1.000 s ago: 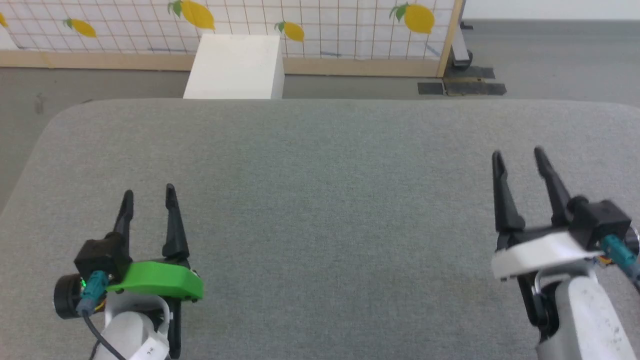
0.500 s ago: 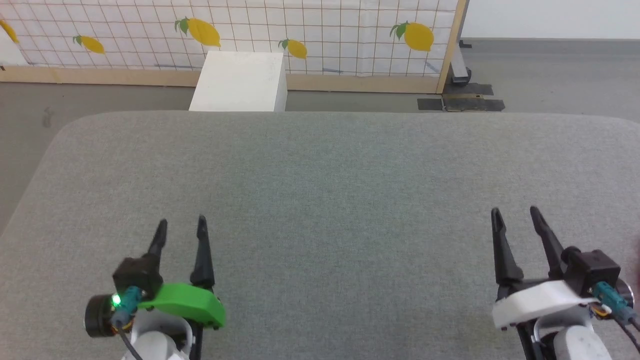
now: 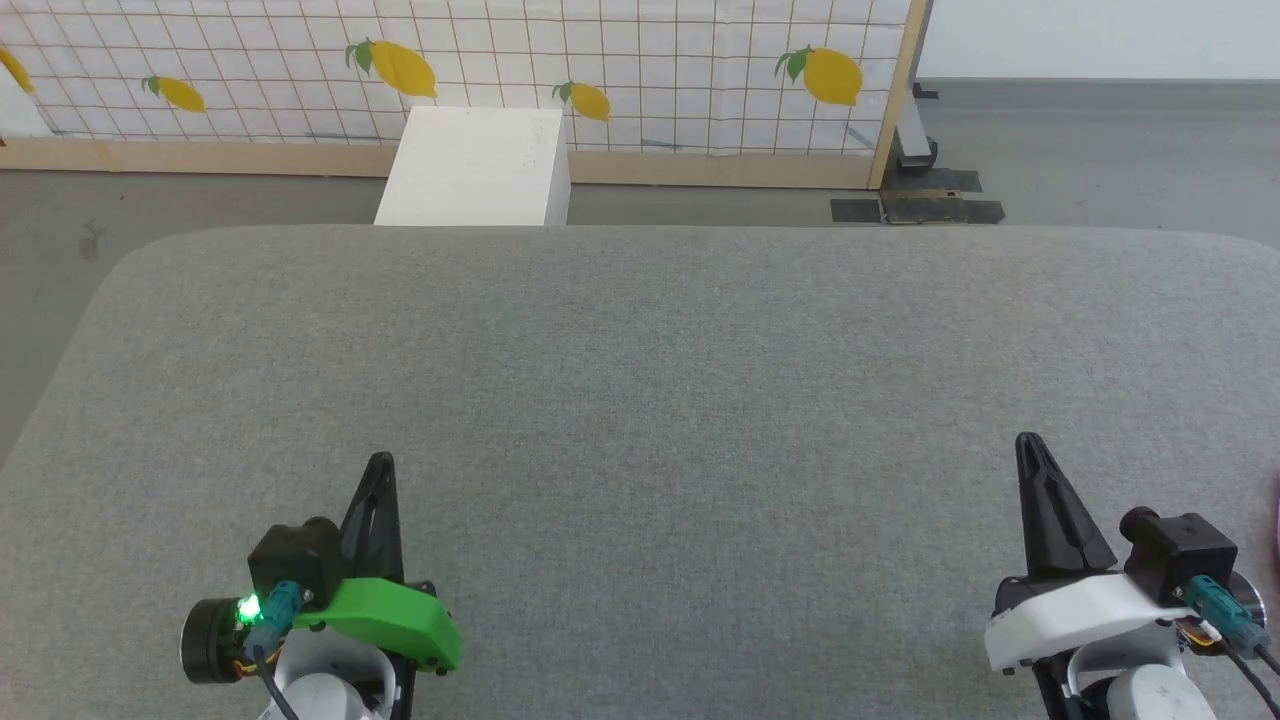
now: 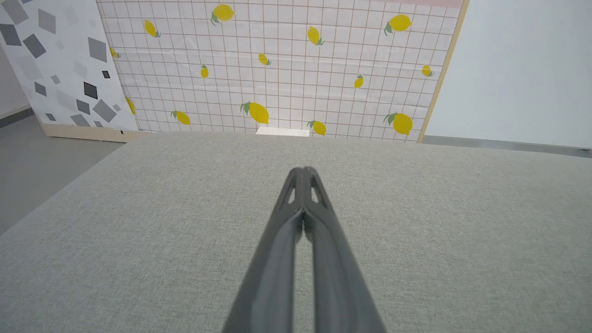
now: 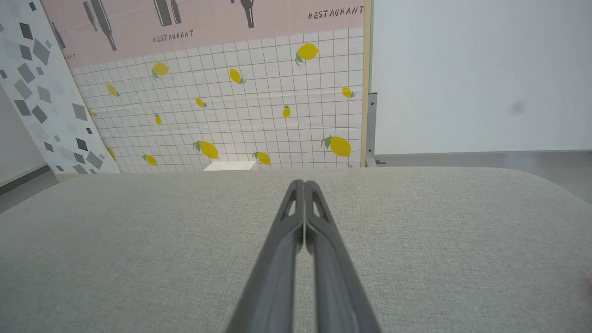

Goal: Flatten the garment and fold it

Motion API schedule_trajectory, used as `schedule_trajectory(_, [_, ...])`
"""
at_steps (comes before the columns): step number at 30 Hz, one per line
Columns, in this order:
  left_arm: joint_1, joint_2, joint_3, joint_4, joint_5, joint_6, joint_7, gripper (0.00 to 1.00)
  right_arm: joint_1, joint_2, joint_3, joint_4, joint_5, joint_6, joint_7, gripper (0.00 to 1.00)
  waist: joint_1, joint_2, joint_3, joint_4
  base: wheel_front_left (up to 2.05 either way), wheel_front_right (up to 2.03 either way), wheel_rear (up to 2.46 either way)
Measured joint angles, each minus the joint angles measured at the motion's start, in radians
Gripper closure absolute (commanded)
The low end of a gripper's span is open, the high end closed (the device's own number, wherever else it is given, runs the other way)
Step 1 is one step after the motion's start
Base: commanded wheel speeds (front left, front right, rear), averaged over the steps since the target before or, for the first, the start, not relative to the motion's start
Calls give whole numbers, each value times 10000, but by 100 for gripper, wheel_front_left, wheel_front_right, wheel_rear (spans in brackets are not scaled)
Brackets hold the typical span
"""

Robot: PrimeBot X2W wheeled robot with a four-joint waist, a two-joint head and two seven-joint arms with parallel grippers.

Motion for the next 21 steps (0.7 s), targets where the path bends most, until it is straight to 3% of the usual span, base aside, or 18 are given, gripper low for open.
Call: schedule_trajectory(21, [43,-10,58,-428,178,0,410,100,0,0,84,-337,-117,0,412,100,0,0,-13,-21,0,0,0])
